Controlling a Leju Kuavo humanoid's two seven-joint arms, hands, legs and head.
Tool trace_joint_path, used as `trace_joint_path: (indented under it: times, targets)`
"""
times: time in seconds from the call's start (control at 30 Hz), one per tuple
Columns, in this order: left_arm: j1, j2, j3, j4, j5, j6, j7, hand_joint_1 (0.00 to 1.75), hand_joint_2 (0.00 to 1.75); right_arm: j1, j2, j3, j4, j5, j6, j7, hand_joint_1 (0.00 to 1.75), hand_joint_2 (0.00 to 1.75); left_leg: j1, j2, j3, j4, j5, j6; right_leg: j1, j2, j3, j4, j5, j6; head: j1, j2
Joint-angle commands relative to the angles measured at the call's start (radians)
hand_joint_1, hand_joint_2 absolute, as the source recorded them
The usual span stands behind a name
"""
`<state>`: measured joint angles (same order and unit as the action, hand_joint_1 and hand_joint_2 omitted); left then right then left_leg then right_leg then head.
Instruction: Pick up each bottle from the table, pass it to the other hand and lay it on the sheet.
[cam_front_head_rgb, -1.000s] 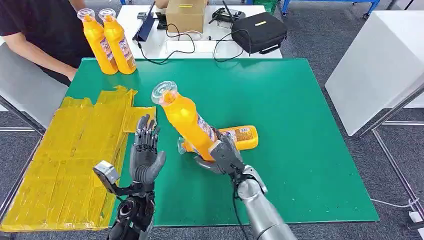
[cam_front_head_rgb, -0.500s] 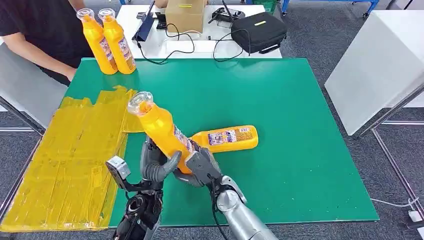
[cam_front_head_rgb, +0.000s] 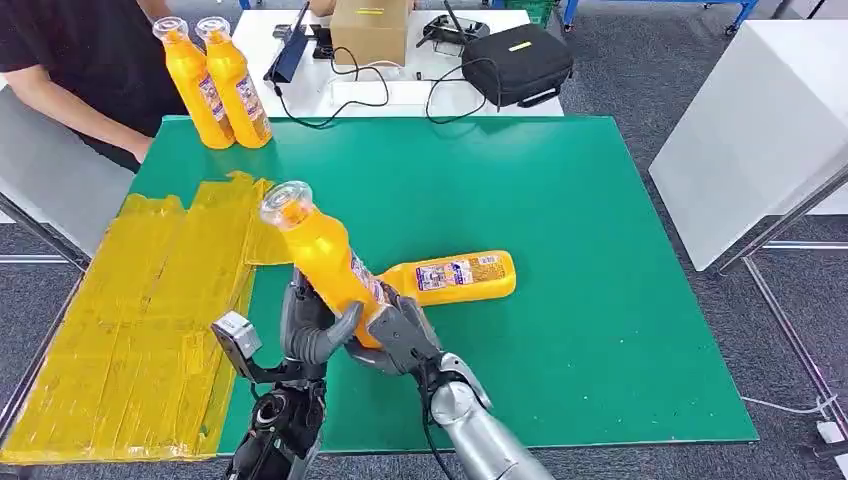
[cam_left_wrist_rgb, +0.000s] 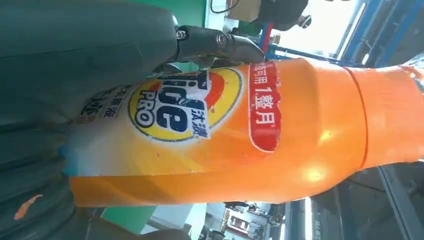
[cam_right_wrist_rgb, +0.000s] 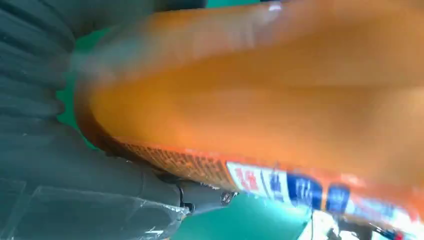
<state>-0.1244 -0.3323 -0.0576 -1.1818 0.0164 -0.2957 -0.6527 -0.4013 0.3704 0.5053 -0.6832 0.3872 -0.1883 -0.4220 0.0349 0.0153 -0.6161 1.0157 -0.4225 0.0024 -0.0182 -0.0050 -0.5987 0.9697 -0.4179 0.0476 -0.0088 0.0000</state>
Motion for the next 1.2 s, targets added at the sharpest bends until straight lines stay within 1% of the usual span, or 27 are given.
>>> trace_joint_path:
  times: [0.03, 0.07, 0.1, 0.13, 0.17, 0.2, 0.27, 0.3, 0.37, 0.4, 0.43, 0.5, 0.53, 0.57, 0.63, 0.73, 0.83, 0.9, 0.93, 0.97, 1.0, 1.03, 1.07, 1.1, 1.13, 1.17, 1.2]
  targets:
    - [-0.053, -0.015, -0.010, 0.070, -0.012, 0.018, 0.014, 0.00, 1.75, -0.039, -0.021, 0.319, 0.090, 0.018, -0.100, 0.114, 1.75, 1.75, 0.000, -0.002, 0.002, -0.001, 0.000, 0.001, 0.000, -0.001, 0.002, 0.000, -0.001, -0.002, 0.000, 0.000]
    - [-0.056, -0.014, -0.005, 0.074, -0.012, 0.022, 0.014, 0.00, 1.75, -0.037, -0.021, 0.349, 0.091, 0.029, -0.110, 0.135, 1.75, 1.75, -0.002, -0.004, 0.006, -0.001, -0.001, 0.003, -0.002, -0.002, 0.006, 0.001, -0.003, -0.004, 0.000, 0.000]
    - [-0.056, -0.013, 0.001, 0.074, -0.009, 0.022, 0.014, 0.00, 1.75, -0.036, -0.021, 0.379, 0.093, 0.040, -0.112, 0.156, 1.75, 1.75, -0.001, -0.002, 0.003, -0.001, 0.000, 0.002, -0.001, -0.001, 0.003, 0.000, -0.001, -0.002, 0.000, 0.000]
    - [-0.055, -0.012, 0.005, 0.072, -0.007, 0.021, 0.014, 0.00, 1.75, -0.035, -0.021, 0.399, 0.094, 0.045, -0.111, 0.172, 1.75, 1.75, -0.001, -0.002, 0.004, -0.001, -0.001, 0.002, -0.001, -0.001, 0.004, 0.000, -0.002, -0.002, 0.000, 0.000]
    - [-0.057, -0.009, 0.008, 0.071, 0.000, 0.008, 0.012, 1.75, 1.75, -0.040, -0.021, 0.424, 0.111, 0.067, -0.127, 0.211, 1.75, 1.75, -0.001, -0.002, 0.003, -0.001, 0.000, 0.002, -0.001, -0.001, 0.003, 0.000, -0.001, -0.002, 0.000, 0.000]
    - [-0.068, -0.009, 0.011, 0.089, -0.001, 0.009, 0.011, 1.75, 1.75, -0.045, -0.021, 0.424, 0.129, 0.074, -0.137, 0.215, 1.75, 1.75, -0.001, -0.003, 0.004, -0.001, -0.001, 0.002, -0.001, -0.001, 0.004, 0.000, -0.002, -0.003, 0.000, 0.000]
    - [-0.079, -0.007, 0.008, 0.107, -0.013, 0.015, 0.006, 1.75, 1.75, -0.055, -0.021, 0.410, 0.155, 0.081, -0.137, 0.202, 1.75, 1.75, 0.000, -0.002, 0.002, -0.001, 0.000, 0.001, 0.000, -0.002, 0.002, 0.000, -0.001, -0.001, 0.000, 0.000]
    - [-0.088, -0.004, 0.000, 0.120, -0.038, 0.032, 0.005, 1.75, 1.75, -0.059, -0.021, 0.400, 0.166, 0.089, -0.137, 0.196, 1.75, 1.75, -0.001, -0.004, 0.004, -0.001, 0.000, 0.002, -0.001, -0.003, 0.004, 0.000, -0.002, -0.002, 0.000, 0.000]
    - [-0.099, 0.002, -0.014, 0.140, -0.086, 0.080, 0.007, 1.75, 1.75, -0.057, -0.021, 0.379, 0.172, 0.111, -0.134, 0.193, 1.75, 1.75, -0.001, -0.005, 0.002, -0.001, 0.000, 0.001, 0.000, -0.004, 0.002, 0.000, -0.001, -0.001, 0.000, 0.000]
    - [-0.105, 0.013, -0.029, 0.150, -0.138, 0.124, 0.015, 1.75, 1.75, -0.053, -0.021, 0.367, 0.172, 0.132, -0.130, 0.194, 1.75, 1.75, -0.001, -0.006, 0.003, -0.001, 0.000, 0.002, -0.001, -0.005, 0.004, 0.000, -0.002, -0.002, 0.000, 0.000]
    - [-0.108, 0.018, -0.032, 0.155, -0.155, 0.134, 0.020, 1.75, 1.75, -0.051, -0.021, 0.362, 0.172, 0.142, -0.129, 0.197, 1.75, 1.75, -0.001, -0.005, 0.002, -0.001, 0.000, 0.001, 0.000, -0.004, 0.003, -0.001, -0.001, -0.002, 0.000, 0.000]
    - [-0.114, 0.041, -0.045, 0.172, -0.233, 0.165, 0.050, 1.75, 1.75, -0.046, -0.021, 0.361, 0.170, 0.174, -0.119, 0.207, 1.75, 1.75, -0.001, -0.006, 0.004, -0.002, 0.000, 0.002, -0.001, -0.005, 0.005, -0.001, -0.002, -0.002, 0.000, 0.000]
    - [-0.112, 0.048, -0.051, 0.174, -0.268, 0.173, 0.063, 1.75, 1.75, -0.046, -0.021, 0.365, 0.169, 0.183, -0.110, 0.209, 1.75, 1.75, 0.000, -0.005, 0.002, -0.001, 0.001, 0.001, 0.000, -0.004, 0.002, -0.001, -0.001, -0.001, 0.000, 0.000]
    - [-0.105, 0.053, -0.042, 0.176, -0.274, 0.170, 0.071, 1.75, 1.75, -0.046, -0.021, 0.371, 0.168, 0.190, -0.105, 0.213, 1.75, 1.75, -0.001, -0.006, 0.004, -0.002, 0.000, 0.002, -0.001, -0.004, 0.004, 0.000, -0.002, -0.003, 0.000, 0.000]
    - [-0.090, 0.059, -0.034, 0.176, -0.297, 0.154, 0.081, 1.75, 1.75, -0.049, -0.021, 0.380, 0.167, 0.193, -0.102, 0.217, 1.75, 1.75, -0.001, -0.003, 0.002, -0.001, 0.000, 0.001, 0.000, -0.002, 0.002, -0.001, -0.001, -0.002, 0.000, 0.000]
    - [-0.073, 0.062, -0.018, 0.178, -0.296, 0.141, 0.073, 1.75, 1.75, -0.053, -0.021, 0.379, 0.168, 0.187, -0.101, 0.212, 1.75, 1.75, -0.002, -0.003, 0.005, -0.002, -0.001, 0.002, -0.001, -0.001, 0.005, 0.000, -0.002, -0.003, 0.000, 0.000]
    - [-0.073, 0.062, -0.018, 0.178, -0.296, 0.141, 0.073, 1.75, 1.75, -0.053, -0.021, 0.379, 0.168, 0.187, -0.101, 0.212, 1.75, 1.75, -0.001, -0.002, 0.003, -0.001, 0.000, 0.001, -0.001, -0.001, 0.002, 0.000, -0.001, -0.002, 0.000, 0.000]
    - [-0.070, 0.061, -0.008, 0.173, -0.284, 0.125, 0.067, 1.75, 1.75, -0.057, -0.021, 0.368, 0.171, 0.186, -0.112, 0.207, 1.75, 1.75, -0.002, -0.003, 0.005, -0.002, -0.001, 0.002, -0.001, -0.001, 0.004, 0.000, -0.002, -0.003, 0.000, 0.000]
    - [-0.069, 0.062, -0.007, 0.172, -0.284, 0.126, 0.067, 1.75, 1.75, -0.059, -0.021, 0.367, 0.172, 0.193, -0.126, 0.207, 1.71, 1.75, -0.001, -0.002, 0.003, -0.001, -0.001, 0.002, -0.001, -0.001, 0.003, 0.000, -0.001, -0.002, 0.001, 0.000]
    - [-0.067, 0.062, 0.005, 0.166, -0.268, 0.122, 0.056, 1.75, 1.75, -0.060, -0.021, 0.356, 0.167, 0.203, -0.170, 0.196, 0.23, 1.75, -0.001, -0.002, 0.002, -0.001, 0.000, 0.001, -0.001, -0.001, 0.002, 0.000, -0.001, -0.002, 0.001, 0.000]
    - [-0.068, 0.066, 0.011, 0.159, -0.266, 0.124, 0.053, 1.75, 1.75, -0.058, -0.021, 0.324, 0.155, 0.196, -0.177, 0.169, 0.00, 1.75, -0.003, -0.003, 0.007, -0.002, -0.001, 0.003, -0.002, -0.001, 0.006, 0.001, -0.003, -0.004, 0.001, 0.000]
    - [-0.065, 0.070, 0.027, 0.139, -0.259, 0.133, 0.046, 1.75, 1.75, -0.053, -0.021, 0.258, 0.129, 0.207, -0.167, 0.158, 0.00, 0.00, -0.001, -0.002, 0.001, -0.001, 0.000, 0.001, -0.001, -0.001, 0.001, 0.000, -0.001, -0.002, 0.001, 0.000]
    - [-0.063, 0.074, 0.044, 0.115, -0.263, 0.163, 0.038, 1.75, 1.75, -0.036, -0.021, 0.185, 0.087, 0.242, -0.184, 0.109, 0.00, 0.00, -0.001, -0.002, 0.003, -0.001, 0.000, 0.002, -0.001, -0.001, 0.003, 0.000, -0.001, -0.002, 0.000, 0.000]
    - [-0.060, 0.080, 0.061, 0.082, -0.277, 0.200, 0.037, 1.75, 1.75, -0.006, -0.030, 0.113, 0.008, 0.279, -0.173, 0.074, 0.00, 0.00, -0.001, -0.002, 0.001, -0.001, 0.000, 0.001, -0.001, -0.001, 0.001, 0.001, -0.001, -0.002, 0.001, 0.000]
    - [-0.051, 0.088, 0.085, 0.030, -0.287, 0.237, 0.035, 1.75, 1.75, 0.048, -0.044, 0.035, -0.132, 0.323, -0.132, 0.041, 0.00, 0.00, -0.002, -0.002, 0.002, -0.001, -0.001, 0.002, -0.001, -0.001, 0.002, 0.001, -0.002, -0.003, 0.001, 0.000]
    - [-0.042, 0.096, 0.103, -0.016, -0.295, 0.260, 0.034, 1.75, 1.75, 0.092, -0.055, -0.008, -0.251, 0.360, -0.096, 0.017, 0.00, 0.00, -0.001, -0.001, 0.000, 0.000, 0.000, 0.001, 0.000, 0.000, 0.000, 0.001, -0.001, -0.002, 0.001, 0.000]
    - [-0.031, 0.100, 0.125, -0.069, -0.294, 0.276, 0.034, 1.75, 1.75, 0.136, -0.064, -0.041, -0.368, 0.345, -0.039, -0.022, 0.00, 0.00, -0.001, -0.001, 0.001, 0.000, -0.001, 0.002, 0.000, 0.000, 0.001, 0.002, -0.002, -0.003, 0.001, 0.000]
